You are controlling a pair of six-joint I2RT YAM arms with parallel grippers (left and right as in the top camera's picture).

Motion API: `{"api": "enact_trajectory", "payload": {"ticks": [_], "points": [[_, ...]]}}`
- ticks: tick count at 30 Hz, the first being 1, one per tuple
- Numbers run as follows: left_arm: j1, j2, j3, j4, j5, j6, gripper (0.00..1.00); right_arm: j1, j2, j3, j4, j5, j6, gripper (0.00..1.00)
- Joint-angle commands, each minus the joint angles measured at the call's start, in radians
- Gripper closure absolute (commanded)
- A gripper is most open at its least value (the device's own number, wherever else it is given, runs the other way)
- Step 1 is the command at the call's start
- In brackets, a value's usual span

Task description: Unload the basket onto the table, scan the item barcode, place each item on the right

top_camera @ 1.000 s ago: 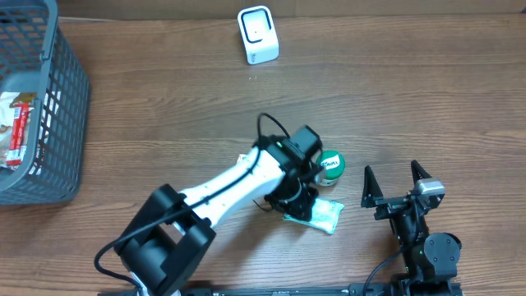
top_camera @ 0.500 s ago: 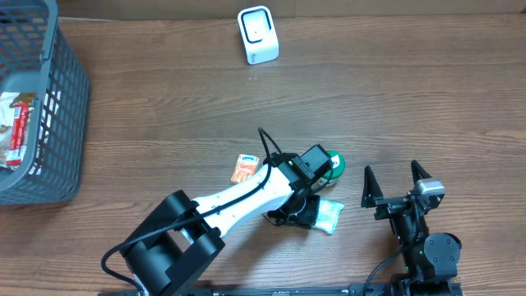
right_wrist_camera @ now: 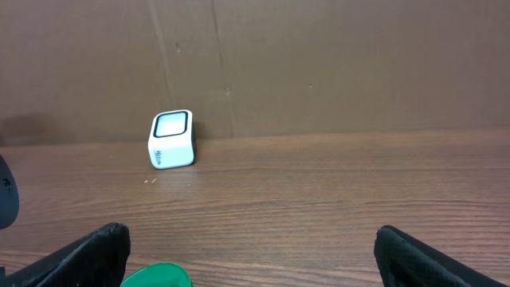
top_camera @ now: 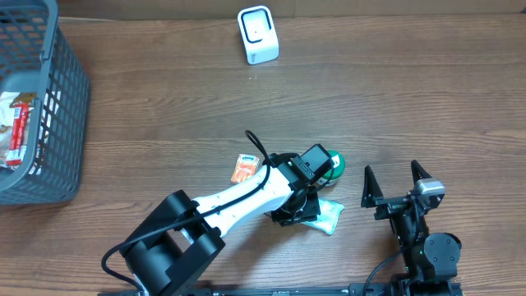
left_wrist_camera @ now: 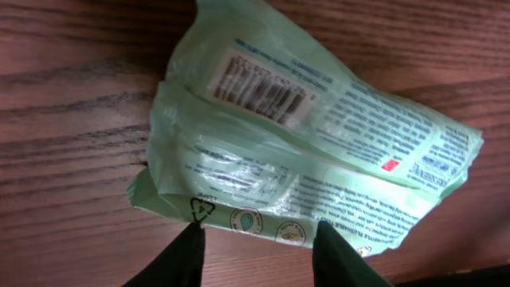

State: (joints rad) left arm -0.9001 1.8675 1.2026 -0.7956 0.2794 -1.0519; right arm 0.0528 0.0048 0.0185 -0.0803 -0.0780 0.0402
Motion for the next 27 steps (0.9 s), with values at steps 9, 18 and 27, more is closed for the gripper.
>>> {"api": "enact_trajectory", "payload": {"ticks": [9, 18, 27], "points": [[-0.012, 0.018, -0.005, 0.000, -0.017, -0.233, 0.71, -0.001, -0.002, -0.011, 0.003, 0.009, -0.006, 0.00], [-0.070, 0.018, -0.005, 0.000, -0.073, -0.378, 0.66, -0.001, -0.002, -0.011, 0.003, 0.009, -0.006, 0.00], [-0.070, 0.023, -0.044, 0.071, -0.095, -0.446, 0.78, -0.001, -0.002, -0.011, 0.003, 0.009, -0.006, 0.00]]}}
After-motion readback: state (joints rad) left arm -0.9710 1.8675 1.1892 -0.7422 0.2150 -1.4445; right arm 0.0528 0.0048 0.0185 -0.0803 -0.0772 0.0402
